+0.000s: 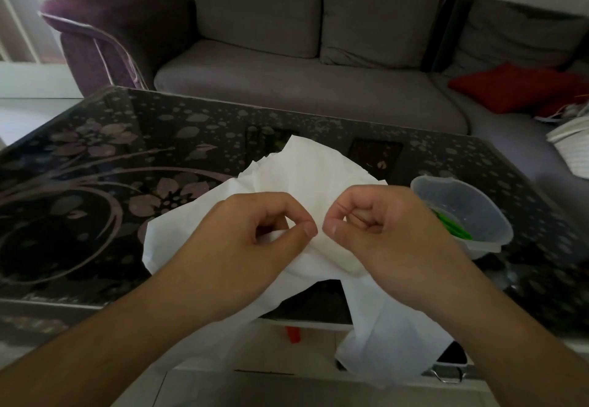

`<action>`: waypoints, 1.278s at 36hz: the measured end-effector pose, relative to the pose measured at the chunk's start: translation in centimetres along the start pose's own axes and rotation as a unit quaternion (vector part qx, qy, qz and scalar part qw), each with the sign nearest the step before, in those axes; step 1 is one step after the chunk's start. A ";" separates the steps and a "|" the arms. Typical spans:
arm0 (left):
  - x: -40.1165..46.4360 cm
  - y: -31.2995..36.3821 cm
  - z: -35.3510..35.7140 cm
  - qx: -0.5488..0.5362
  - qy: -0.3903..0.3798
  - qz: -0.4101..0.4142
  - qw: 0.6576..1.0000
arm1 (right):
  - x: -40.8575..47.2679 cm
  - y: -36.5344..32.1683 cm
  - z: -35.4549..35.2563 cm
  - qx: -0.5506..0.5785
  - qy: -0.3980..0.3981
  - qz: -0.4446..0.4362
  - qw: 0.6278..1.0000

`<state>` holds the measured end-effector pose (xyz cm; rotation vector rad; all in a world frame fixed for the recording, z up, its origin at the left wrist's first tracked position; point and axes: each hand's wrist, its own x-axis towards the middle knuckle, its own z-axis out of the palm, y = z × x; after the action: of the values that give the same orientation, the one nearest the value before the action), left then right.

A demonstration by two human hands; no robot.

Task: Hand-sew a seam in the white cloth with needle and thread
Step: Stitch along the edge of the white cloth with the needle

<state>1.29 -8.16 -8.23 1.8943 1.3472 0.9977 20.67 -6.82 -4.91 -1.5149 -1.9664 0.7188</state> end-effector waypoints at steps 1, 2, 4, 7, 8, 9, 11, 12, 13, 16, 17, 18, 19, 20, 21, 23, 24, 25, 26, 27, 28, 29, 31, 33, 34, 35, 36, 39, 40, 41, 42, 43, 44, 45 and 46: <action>0.0 0.0 0.0 0.002 0.001 -0.001 1.000 | 0.0 0.0 -0.2 0.007 0.004 0.001 1.000; 0.1 0.0 0.0 0.004 0.002 -0.002 1.000 | 0.1 0.0 -0.3 0.017 0.009 0.003 1.000; 0.1 0.0 0.0 0.003 0.005 -0.003 1.000 | 0.1 -0.1 -0.5 0.039 0.027 0.012 0.999; 0.0 0.0 0.0 -0.006 0.008 0.000 1.000 | 0.2 0.2 -0.7 0.076 0.087 0.040 0.993; 0.0 0.0 0.0 -0.006 0.009 0.001 1.000 | 0.2 0.3 -0.8 0.084 0.115 0.051 0.988; 0.1 0.1 -0.1 -0.005 0.010 0.001 1.000 | 0.3 0.5 -0.9 0.085 0.146 0.062 0.984; 0.1 0.1 -0.2 -0.006 0.011 0.001 1.000 | 0.5 0.8 -1.2 0.068 0.199 0.077 0.975; 0.1 0.1 -0.2 -0.007 0.011 0.003 1.000 | 0.6 0.9 -1.2 0.060 0.215 0.080 0.972; 0.1 0.0 -0.2 -0.007 0.011 0.004 1.000 | 0.6 0.9 -1.2 0.054 0.220 0.081 0.971; 0.0 -0.1 -0.3 -0.002 0.009 0.003 1.000 | 0.3 0.4 -1.0 0.059 0.171 0.072 0.981; -0.1 -0.1 -0.2 -0.002 0.009 0.001 1.000 | 0.1 0.1 -0.9 0.070 0.134 0.067 0.986; -0.1 -0.1 -0.2 -0.002 0.009 -0.001 1.000 | -0.1 -0.2 -0.8 0.080 0.092 0.059 0.991; -0.1 -0.1 -0.2 0.000 0.008 -0.004 1.000 | -0.2 -0.5 -0.7 0.084 0.049 0.047 0.994; -0.1 -0.1 -0.2 0.002 0.007 -0.006 1.000 | -0.3 -0.7 -0.5 0.081 0.012 0.032 0.996; -0.1 -0.1 -0.1 0.004 0.005 -0.005 1.000 | -0.3 -0.8 -0.4 0.071 -0.013 0.018 0.997; -0.1 -0.1 -0.1 0.005 0.002 0.002 1.000 | -0.2 -0.8 -0.1 0.045 -0.032 0.000 0.998; -0.1 0.0 -0.1 0.007 0.000 0.003 1.000 | -0.1 -0.7 0.1 0.034 -0.031 -0.002 0.999; -0.1 0.1 -0.1 0.008 -0.002 0.002 1.000 | 0.0 -0.5 0.1 0.026 -0.026 -0.002 0.999; -0.1 0.1 -0.1 0.009 -0.004 0.000 1.000 | 0.1 -0.4 0.1 0.021 -0.018 -0.001 1.000; -0.1 0.2 0.0 0.008 -0.005 -0.002 1.000 | 0.1 -0.2 0.0 0.019 -0.012 0.002 1.000; -0.1 0.2 0.0 0.007 -0.006 -0.005 1.000 | 0.1 -0.1 -0.1 0.019 -0.010 0.004 1.000; -0.1 0.3 0.0 0.007 -0.006 -0.007 1.000 | 0.1 0.0 -0.2 0.021 -0.009 0.005 1.000; -0.1 0.3 0.0 0.006 -0.004 -0.009 1.000 | 0.1 0.2 -0.4 0.030 -0.001 0.006 1.000; 0.0 0.3 0.0 0.002 0.002 -0.009 1.000 | 0.1 0.3 -0.6 0.043 0.023 0.008 0.999; 0.0 0.3 0.0 0.000 0.003 -0.009 1.000 | 0.1 0.3 -0.7 0.053 0.038 0.012 0.998; 0.0 0.3 -0.1 -0.001 0.004 -0.009 1.000 | 0.1 0.3 -0.8 0.064 0.052 0.018 0.996; 0.0 0.2 -0.1 -0.001 0.005 -0.007 1.000 | 0.1 0.3 -1.0 0.080 0.064 0.027 0.994; 0.0 0.2 -0.1 -0.010 0.007 -0.003 1.000 | 0.2 0.3 -1.7 0.129 0.089 0.051 0.986; -0.1 0.2 -0.2 -0.012 0.008 -0.002 1.000 | 0.3 0.3 -1.9 0.135 0.093 0.058 0.985; -0.1 0.2 -0.3 -0.012 0.008 -0.002 1.000 | 0.3 0.3 -2.0 0.138 0.099 0.064 0.984; -0.1 0.2 -0.4 -0.010 0.009 -0.002 1.000 | 0.3 0.4 -2.1 0.140 0.105 0.069 0.982; -0.1 0.1 -0.4 -0.010 0.010 -0.003 1.000 | 0.3 0.5 -2.2 0.140 0.114 0.075 0.981; -0.1 0.1 -0.4 -0.009 0.012 -0.005 1.000 | 0.4 0.6 -2.2 0.137 0.124 0.082 0.979; -0.1 0.1 -0.4 -0.007 0.014 -0.007 1.000 | 0.5 0.7 -2.2 0.131 0.135 0.091 0.978; -0.1 0.2 -0.4 -0.004 0.015 -0.008 1.000 | 0.6 0.8 -2.2 0.124 0.147 0.100 0.976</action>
<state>1.02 -8.31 -7.92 1.8669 1.3704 1.0257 22.64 -5.90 -3.92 -1.5765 -1.4641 0.7436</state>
